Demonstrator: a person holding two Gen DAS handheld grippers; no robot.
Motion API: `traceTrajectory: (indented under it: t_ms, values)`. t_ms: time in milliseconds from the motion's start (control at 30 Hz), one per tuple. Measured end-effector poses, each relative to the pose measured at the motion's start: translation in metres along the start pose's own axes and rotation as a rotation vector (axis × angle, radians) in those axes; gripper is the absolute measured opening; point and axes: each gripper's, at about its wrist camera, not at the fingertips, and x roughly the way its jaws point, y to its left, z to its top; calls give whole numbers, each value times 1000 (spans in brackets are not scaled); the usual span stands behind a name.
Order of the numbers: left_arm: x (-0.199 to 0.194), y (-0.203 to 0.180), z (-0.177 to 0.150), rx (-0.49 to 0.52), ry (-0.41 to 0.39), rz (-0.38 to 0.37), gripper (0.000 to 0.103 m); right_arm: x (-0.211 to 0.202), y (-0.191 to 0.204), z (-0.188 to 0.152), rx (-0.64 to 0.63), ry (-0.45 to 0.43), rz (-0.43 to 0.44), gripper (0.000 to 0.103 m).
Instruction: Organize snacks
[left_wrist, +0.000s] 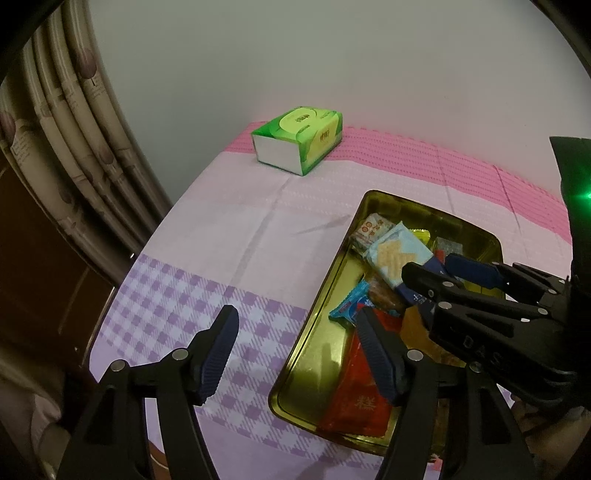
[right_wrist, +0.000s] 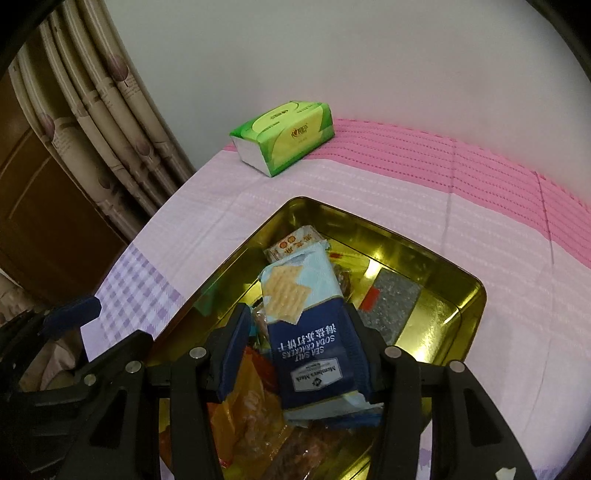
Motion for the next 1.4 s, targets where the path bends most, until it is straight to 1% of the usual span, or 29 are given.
traceTrajectory:
  t_ms: [233,367,467,500,567,600,633,667,700,733,933,1100,1200,1233,1267,1333,1400]
  values:
    - [1,0,0,-1,3,-1,67,-3,2,3,-4,-27,-2,48]
    - [2,1,-1,-5,3,-2,68,-16,3,3,-11,-80,1,48]
    - [0,1,-1,-7,-8,-4,68,-32,8,-1,-37,-137,-34,48]
    - [-1,1,-1,-6,-15,-4,68,-39,8,-4,-40,-160,-51,49]
    - [-4,0,-1,-5,-30,-6,68,-53,9,-9,-33,-212,-94,56]
    - [-5,0,-1,-5,-38,-9,68,-59,8,-12,-27,-235,-111,62]
    - [-8,-1,-1,-6,-48,-13,68,-69,8,-16,-23,-268,-133,68]
    - [-10,0,0,-9,-59,-18,68,-77,9,-19,-25,-296,-155,70]
    - [-13,0,0,-16,-72,-25,68,-86,10,-24,-33,-326,-186,76]
    - [-17,1,0,-25,-87,-32,68,-94,13,-27,-41,-353,-217,79]
    - [-42,3,-1,-62,-168,-54,68,-135,19,-53,-45,-463,-302,90]
    - [-68,2,-6,-78,-237,-52,68,-157,24,-68,-59,-496,-335,93]
    - [-89,-2,-10,-63,-292,-18,68,-168,26,-73,-61,-510,-338,94]
    - [-99,-4,-11,-50,-309,-15,70,-173,27,-75,-61,-520,-339,94]
    - [-104,-4,-12,-44,-321,-19,76,-179,28,-77,-61,-534,-341,94]
    - [-119,-5,-16,-35,-364,-30,82,-190,31,-79,-61,-558,-342,95]
    - [-130,-5,-21,-26,-396,-33,84,-198,33,-82,-64,-574,-343,97]
